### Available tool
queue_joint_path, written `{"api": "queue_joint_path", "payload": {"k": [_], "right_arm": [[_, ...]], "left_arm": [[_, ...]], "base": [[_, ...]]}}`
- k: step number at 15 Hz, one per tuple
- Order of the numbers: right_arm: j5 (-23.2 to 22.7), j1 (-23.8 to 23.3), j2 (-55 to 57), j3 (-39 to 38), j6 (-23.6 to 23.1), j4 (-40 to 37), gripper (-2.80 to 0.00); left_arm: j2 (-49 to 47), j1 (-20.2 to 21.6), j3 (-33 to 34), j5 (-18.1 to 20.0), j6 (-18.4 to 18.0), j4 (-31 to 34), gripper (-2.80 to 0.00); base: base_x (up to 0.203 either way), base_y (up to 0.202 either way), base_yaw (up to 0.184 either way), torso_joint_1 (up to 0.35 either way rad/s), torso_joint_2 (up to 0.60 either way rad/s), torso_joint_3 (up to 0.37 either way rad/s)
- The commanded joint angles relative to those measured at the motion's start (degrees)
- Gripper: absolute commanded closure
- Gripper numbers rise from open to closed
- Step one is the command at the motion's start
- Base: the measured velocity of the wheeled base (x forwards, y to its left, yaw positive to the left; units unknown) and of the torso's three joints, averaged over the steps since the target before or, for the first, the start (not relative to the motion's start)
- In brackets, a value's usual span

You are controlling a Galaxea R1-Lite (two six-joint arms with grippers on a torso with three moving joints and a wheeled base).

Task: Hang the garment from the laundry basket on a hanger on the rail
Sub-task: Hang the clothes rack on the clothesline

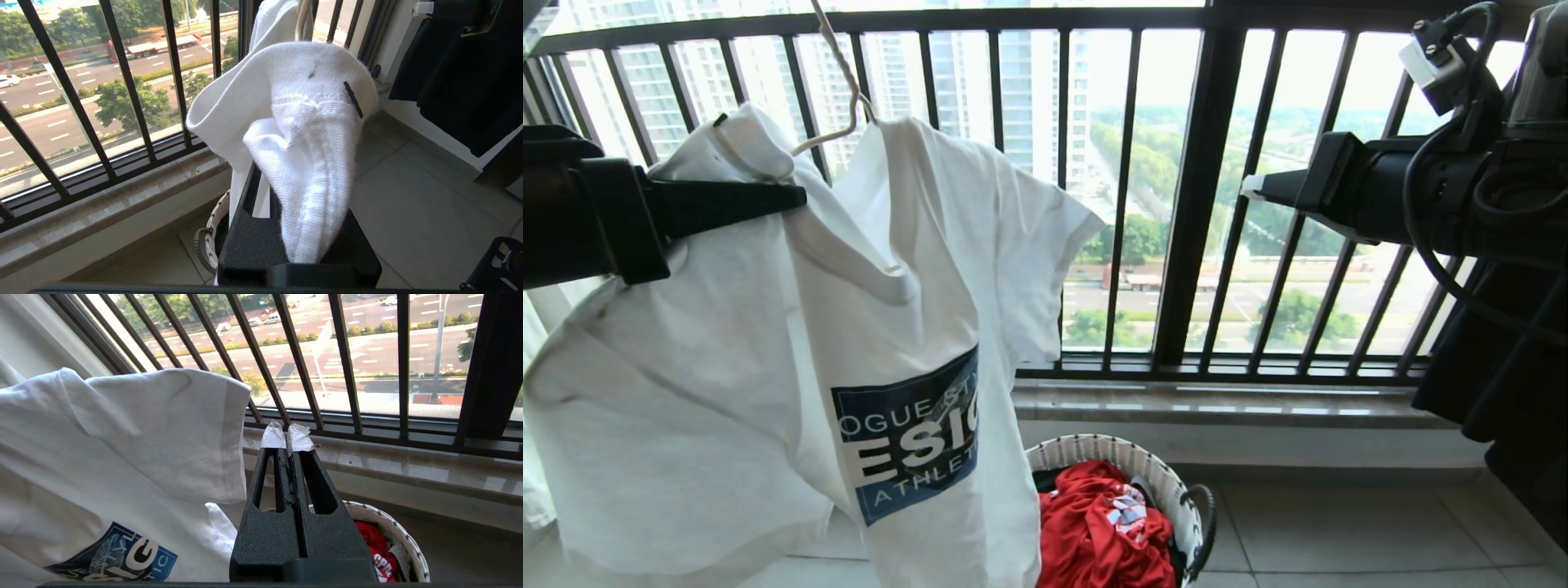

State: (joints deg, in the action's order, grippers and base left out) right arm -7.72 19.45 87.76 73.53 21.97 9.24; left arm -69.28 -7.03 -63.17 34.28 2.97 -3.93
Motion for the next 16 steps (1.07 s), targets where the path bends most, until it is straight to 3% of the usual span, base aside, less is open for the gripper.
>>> {"api": "queue_joint_path", "payload": {"k": [1, 4, 10, 16], "right_arm": [[0.9, 0.5, 0.7, -0.5, -1.1, -0.2, 0.00], [1.8, 0.8, 2.0, -2.8, -6.1, -0.4, 0.00], [1.9, 1.4, 0.8, -4.3, -8.2, -0.4, 0.00], [1.9, 1.4, 0.3, -4.8, -9.0, -0.4, 0.00]], "left_arm": [[1.3, 0.3, 1.3, -0.4, 0.3, -0.6, 0.00], [0.4, 0.3, 1.5, -1.8, 0.3, -0.6, 0.00], [-0.6, 0.3, 1.4, -1.8, 0.3, -0.6, 0.00], [-0.9, 0.2, 1.3, -1.8, 0.3, -0.6, 0.00]], "base": [[0.000, 0.000, 0.000, 0.000, 0.00, 0.000], [0.000, 0.000, 0.000, 0.000, 0.00, 0.000], [0.000, 0.000, 0.000, 0.000, 0.00, 0.000], [0.000, 0.000, 0.000, 0.053, -0.31, -0.308]]}}
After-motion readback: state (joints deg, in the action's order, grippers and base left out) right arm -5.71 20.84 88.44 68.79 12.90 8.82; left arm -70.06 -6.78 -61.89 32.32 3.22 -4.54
